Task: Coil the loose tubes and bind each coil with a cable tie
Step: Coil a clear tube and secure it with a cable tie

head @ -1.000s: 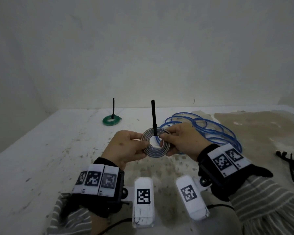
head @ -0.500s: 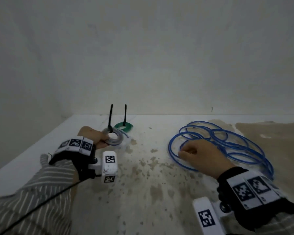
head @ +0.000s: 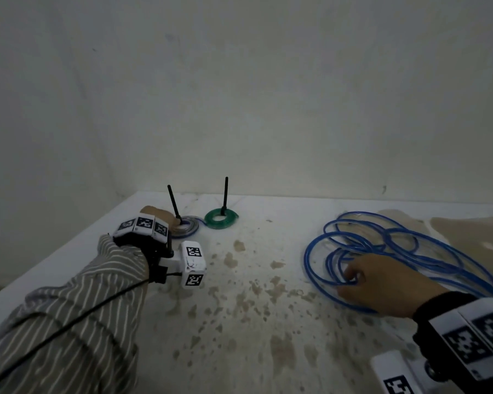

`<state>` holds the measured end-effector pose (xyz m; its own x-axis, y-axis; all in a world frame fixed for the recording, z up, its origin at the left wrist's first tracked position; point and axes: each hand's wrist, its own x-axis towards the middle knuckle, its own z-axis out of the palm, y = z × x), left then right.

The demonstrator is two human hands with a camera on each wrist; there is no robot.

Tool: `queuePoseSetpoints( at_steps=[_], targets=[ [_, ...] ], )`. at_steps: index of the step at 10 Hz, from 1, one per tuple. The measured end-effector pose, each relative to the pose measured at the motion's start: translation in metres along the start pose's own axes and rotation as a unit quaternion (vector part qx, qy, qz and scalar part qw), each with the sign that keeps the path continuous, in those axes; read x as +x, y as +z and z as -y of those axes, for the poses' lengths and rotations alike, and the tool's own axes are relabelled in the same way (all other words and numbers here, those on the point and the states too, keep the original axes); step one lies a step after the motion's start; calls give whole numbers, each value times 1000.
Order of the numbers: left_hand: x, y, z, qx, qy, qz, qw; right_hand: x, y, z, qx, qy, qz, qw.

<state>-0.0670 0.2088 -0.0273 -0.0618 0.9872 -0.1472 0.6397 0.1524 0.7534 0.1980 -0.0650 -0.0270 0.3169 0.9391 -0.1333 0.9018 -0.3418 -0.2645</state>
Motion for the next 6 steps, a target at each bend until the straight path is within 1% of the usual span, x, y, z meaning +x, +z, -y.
queuePoseSetpoints(
  at_steps=[1, 2, 3, 4, 5, 6],
  targets=[
    [-40, -3, -21, 48, 53, -8, 997, 1, -2, 4, -23, 12, 1, 1000],
    [-68, 6, -36, 31, 107, 16, 994, 0, -7, 6, -49, 23, 6, 999],
    [-110, 21, -49, 27, 159, 120, 980, -1, -9, 3, -50, 26, 13, 998],
    [-148, 42, -56, 70, 237, 226, 942, -7, -11, -2, -39, 17, -20, 999],
    [-180, 61, -57, 79, 320, 302, 894, -22, -21, -5, 65, -19, -117, 991],
    [-205, 73, -59, 29, 365, 316, 875, -37, -30, -5, 210, -78, -196, 954]
  ],
)
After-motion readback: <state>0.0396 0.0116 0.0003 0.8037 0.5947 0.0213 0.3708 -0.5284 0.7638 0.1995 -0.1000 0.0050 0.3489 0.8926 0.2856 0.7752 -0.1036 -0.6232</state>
